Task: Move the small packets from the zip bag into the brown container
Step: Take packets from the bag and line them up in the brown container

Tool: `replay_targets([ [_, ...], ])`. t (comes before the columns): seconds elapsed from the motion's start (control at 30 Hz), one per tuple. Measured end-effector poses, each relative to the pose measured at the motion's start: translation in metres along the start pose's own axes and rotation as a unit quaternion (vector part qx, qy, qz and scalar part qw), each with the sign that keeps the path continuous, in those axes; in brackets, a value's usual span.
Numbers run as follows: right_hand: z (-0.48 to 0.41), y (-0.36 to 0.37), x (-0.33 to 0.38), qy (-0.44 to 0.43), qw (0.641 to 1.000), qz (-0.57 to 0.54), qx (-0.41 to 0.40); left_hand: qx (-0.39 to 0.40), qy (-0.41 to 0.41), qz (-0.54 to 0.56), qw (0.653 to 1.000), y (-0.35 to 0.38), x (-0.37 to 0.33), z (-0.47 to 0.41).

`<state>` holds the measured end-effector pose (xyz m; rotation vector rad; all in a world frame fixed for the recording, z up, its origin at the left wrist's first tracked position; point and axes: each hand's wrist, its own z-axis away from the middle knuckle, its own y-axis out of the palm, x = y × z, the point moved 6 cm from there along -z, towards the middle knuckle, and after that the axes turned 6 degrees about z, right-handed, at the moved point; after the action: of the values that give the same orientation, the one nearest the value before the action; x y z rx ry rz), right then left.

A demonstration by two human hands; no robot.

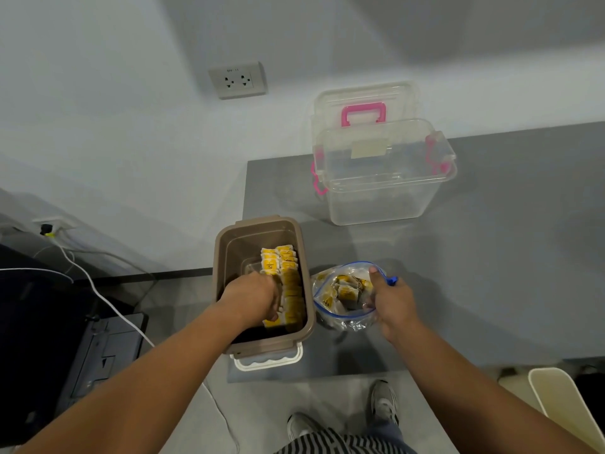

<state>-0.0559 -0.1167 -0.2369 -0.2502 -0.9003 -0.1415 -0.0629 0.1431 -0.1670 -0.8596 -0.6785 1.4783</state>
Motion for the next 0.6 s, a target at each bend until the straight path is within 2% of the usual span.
replay_targets([
  [0.13, -0.003, -0.001, -0.002, 0.004, 1.0, 0.005, 0.006, -0.003, -0.008, -0.003, 1.0, 0.0, 0.0, -0.001],
  [0.27, -0.004, -0.002, -0.001, 0.009, 1.0, -0.008, 0.017, -0.02, -0.013, 0.059, 0.998, -0.015, 0.0, 0.008],
  [0.37, -0.006, -0.002, 0.004, 0.005, 0.999, -0.01, 0.035, -0.099, -0.007, 0.139, 0.985, -0.048, -0.004, 0.022],
  [0.5, -0.007, -0.006, 0.013, -0.006, 0.999, -0.01, 0.047, -0.232, 0.02, 0.257, 0.938, -0.088, -0.04, 0.043],
  [0.6, -0.002, -0.008, 0.031, -0.036, 0.996, -0.039, 0.073, -0.241, 0.053, 0.31, 0.918, -0.092, -0.086, 0.041],
])
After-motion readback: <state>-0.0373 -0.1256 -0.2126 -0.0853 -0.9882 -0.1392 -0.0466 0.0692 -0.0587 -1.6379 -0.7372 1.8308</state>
